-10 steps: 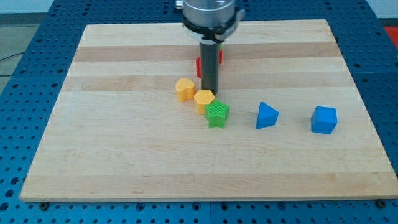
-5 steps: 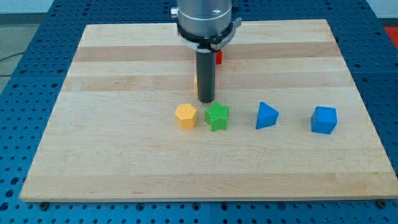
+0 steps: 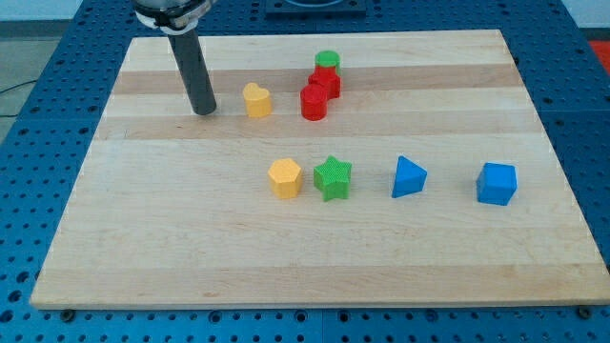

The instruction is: Move the yellow heart to the top left of the board

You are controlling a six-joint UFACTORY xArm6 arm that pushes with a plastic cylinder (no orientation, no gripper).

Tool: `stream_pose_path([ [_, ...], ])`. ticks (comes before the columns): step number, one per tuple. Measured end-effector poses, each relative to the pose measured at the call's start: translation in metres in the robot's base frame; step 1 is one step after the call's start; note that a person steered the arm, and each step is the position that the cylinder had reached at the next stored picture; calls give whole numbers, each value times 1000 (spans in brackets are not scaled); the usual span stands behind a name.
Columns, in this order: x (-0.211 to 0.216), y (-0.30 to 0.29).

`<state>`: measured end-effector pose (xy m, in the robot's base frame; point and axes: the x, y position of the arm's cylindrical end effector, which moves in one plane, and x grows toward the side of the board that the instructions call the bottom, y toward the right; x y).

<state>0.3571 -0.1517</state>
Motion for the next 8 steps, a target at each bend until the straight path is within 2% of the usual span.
stream_pose_path([
  [1,40,13],
  [2,18,97],
  [3,-11,77],
  [4,-21,-19],
  [5,-28,-20],
  [6,-65,-45],
  [7,-33,-25],
  [8,-21,-62],
])
